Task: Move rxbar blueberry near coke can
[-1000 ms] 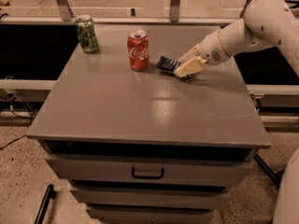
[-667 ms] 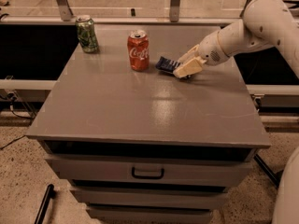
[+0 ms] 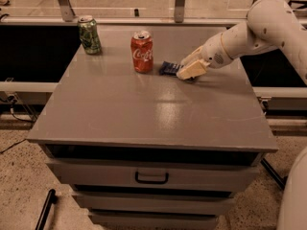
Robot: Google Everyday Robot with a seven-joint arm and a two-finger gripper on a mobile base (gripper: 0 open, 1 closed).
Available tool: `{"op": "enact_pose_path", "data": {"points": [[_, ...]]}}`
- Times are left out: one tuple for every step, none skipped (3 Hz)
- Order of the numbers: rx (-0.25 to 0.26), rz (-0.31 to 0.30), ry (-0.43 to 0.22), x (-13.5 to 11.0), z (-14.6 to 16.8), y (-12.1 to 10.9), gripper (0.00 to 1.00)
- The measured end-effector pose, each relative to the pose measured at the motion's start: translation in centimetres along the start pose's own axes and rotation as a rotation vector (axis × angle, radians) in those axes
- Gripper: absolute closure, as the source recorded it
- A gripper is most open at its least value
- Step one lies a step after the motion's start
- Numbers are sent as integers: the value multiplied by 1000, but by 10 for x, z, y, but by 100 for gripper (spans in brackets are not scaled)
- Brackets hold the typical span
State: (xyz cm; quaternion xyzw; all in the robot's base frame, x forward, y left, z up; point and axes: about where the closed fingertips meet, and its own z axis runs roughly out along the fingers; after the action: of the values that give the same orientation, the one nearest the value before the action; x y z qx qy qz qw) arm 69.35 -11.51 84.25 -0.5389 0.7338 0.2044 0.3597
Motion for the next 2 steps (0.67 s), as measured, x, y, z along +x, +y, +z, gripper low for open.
{"op": "enact_pose_path", "data": {"points": [[-6,0,0,0,3,1,0],[-23,-2,-4,0,3,0,0]]}}
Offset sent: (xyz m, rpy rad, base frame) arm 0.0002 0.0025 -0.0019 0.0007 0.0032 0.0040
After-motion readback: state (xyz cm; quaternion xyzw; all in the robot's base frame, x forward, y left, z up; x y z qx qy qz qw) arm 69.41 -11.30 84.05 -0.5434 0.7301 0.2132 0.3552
